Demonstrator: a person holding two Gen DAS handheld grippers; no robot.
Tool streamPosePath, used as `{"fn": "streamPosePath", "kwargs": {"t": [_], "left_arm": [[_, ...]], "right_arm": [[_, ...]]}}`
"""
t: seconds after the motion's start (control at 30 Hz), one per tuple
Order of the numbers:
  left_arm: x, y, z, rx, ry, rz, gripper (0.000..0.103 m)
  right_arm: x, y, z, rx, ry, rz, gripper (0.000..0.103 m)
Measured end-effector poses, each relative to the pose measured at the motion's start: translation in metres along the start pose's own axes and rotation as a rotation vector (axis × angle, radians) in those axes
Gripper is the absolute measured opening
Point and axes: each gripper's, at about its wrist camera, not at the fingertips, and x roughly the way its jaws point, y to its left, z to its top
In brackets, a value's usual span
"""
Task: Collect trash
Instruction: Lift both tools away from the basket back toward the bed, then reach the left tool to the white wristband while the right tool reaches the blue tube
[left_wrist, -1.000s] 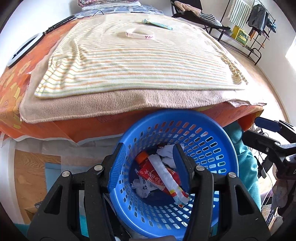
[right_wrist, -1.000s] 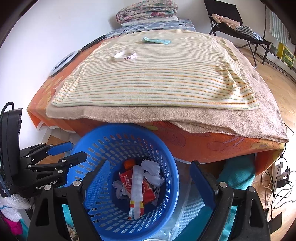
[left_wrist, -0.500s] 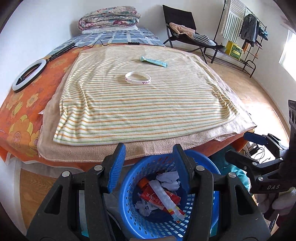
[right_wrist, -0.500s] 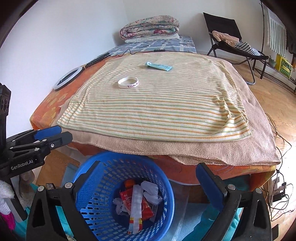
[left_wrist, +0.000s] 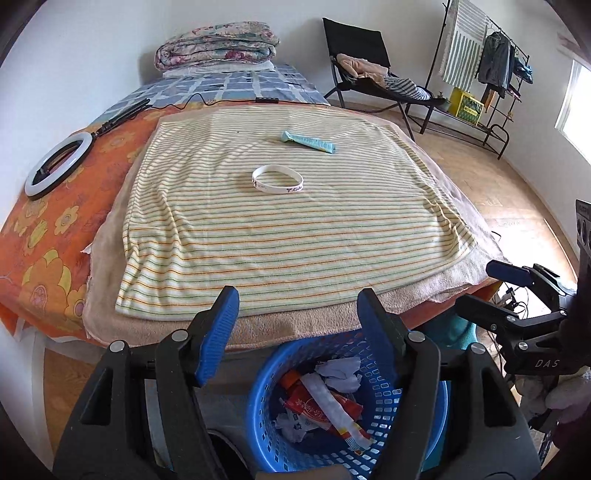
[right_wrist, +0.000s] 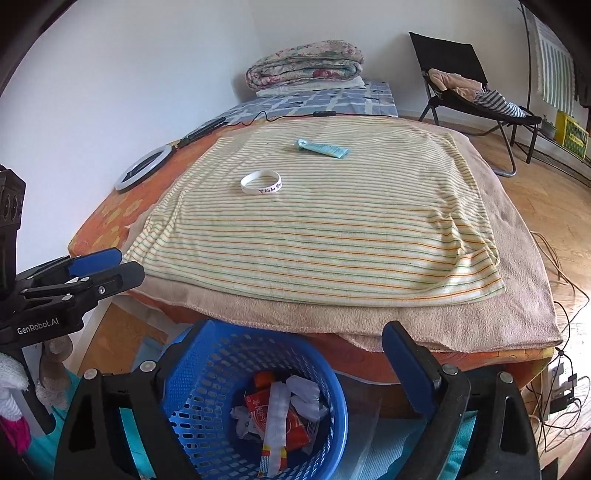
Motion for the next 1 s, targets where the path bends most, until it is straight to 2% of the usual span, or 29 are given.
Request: {"fn": "streamPosePath", "kwargs": {"t": [0.13,0.3,0.63,0.7,0.9,1.0], "left_arm": [[0.003,0.006,0.017,0.002,0.0,-0.007,0.068],[0.012,0.013,0.039,0.005,0.009,-0.016,0.068],[0.057,0.032,0.079,-0.025,0.07,-0.061,0.068],[0.07,0.035,0.086,-0.026,0.085,-0.067,0.063],[0.113,0.042,0.107,-0.045,0.145,-0.081,0.047],[0.131,0.044,0.115,-0.048,0.16,-0.082,0.046]], "right_arm": [[-0.001,-0.005,0.016,-0.007,-0.001,-0.054,0.093],[-0.001,-0.019,0.041,0.012,-0.027,-0.069,0.093],[0.012,-0.042,0.095,0.018,-0.076,-0.027,0.091],[0.021,-0.043,0.105,-0.007,-0.071,-0.021,0.084],[0.051,-0.045,0.137,-0.058,-0.056,-0.006,0.081],[0.072,-0.043,0.154,-0.083,-0.035,0.014,0.074]]}}
